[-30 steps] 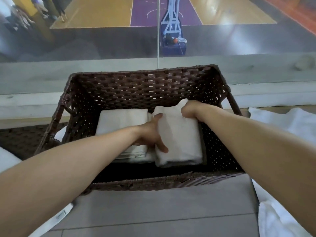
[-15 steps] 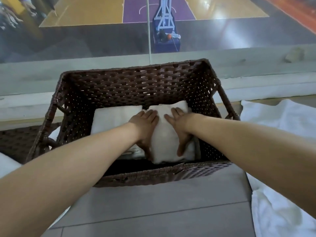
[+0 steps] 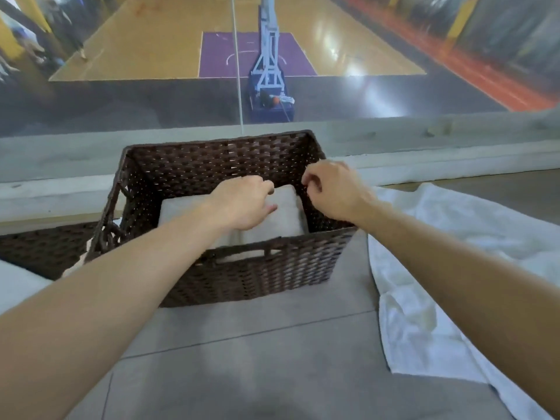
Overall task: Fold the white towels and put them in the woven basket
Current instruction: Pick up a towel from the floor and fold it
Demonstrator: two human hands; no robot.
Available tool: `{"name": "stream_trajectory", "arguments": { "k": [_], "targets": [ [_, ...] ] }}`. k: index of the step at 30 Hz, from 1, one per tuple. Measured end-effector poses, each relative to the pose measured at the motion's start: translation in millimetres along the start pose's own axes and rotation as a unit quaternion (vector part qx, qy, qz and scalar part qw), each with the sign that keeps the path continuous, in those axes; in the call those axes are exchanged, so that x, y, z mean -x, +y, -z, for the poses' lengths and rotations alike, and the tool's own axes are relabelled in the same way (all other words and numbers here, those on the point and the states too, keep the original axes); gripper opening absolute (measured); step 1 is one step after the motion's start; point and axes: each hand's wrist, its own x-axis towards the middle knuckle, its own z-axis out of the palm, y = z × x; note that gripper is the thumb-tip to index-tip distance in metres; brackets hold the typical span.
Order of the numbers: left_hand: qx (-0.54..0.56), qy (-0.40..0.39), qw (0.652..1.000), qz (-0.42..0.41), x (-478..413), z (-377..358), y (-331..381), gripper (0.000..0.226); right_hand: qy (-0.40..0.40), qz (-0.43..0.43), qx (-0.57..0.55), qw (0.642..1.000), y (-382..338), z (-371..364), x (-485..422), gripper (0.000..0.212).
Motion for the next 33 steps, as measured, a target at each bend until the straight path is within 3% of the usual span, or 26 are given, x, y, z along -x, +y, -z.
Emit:
{"name": "stream_trajectory", "arguments": {
  "k": [2,4,8,11,13,15,18,21,25,29,33],
  "targets": [
    [0.031,0.048,0.998,-0.015,15.8,14.3,32.0,0.043,0.090,-0.030,0.007,0.995,16.9,16.2,43.2,0.027],
    [0.029,0.093,0.994,-0.040,33.0,25.1,64.4,0.042,0.105,-0.060,0.035,0.992,39.8,21.4,93.4,0.028],
    [-0.081,0.123,0.984,-0.102,68.6,27.2,125.6,0.050,-0.042,-0.181,0.110,0.976,86.8,-16.3,194.8,0.021],
    [-0.144,0.078,0.978,-0.129,95.4,18.1,159.4,0.053,-0.189,-0.315,0.124,0.922,112.6,-74.7,258.9,0.084],
    [-0.162,0.024,0.975,-0.148,113.8,13.3,170.5,0.052,-0.251,-0.357,0.119,0.892,123.4,-111.6,293.8,0.107],
    [-0.191,-0.007,0.968,-0.164,134.1,11.6,175.3,0.047,-0.273,-0.327,0.127,0.896,122.8,-131.2,320.0,0.092],
    [-0.219,-0.041,0.959,-0.177,159.9,6.9,183.4,0.043,-0.281,-0.268,0.103,0.916,118.1,-134.4,330.4,0.031],
    [-0.229,-0.063,0.955,-0.179,168.8,4.7,185.9,0.041,-0.332,-0.234,0.087,0.910,108.5,-118.0,314.3,0.020],
    [-0.259,-0.071,0.946,-0.179,171.1,18.5,175.2,0.044,-0.243,-0.192,0.027,0.951,75.7,-49.3,261.0,0.042],
    [-0.242,-0.070,0.961,-0.110,171.6,56.5,156.7,0.050,-0.083,-0.126,-0.013,0.988,44.9,85.5,204.9,0.020],
    [-0.167,-0.057,0.983,-0.057,183.7,109.2,150.9,0.059,0.096,-0.148,-0.100,0.979,4.8,215.4,186.7,0.015]
  ]
}}
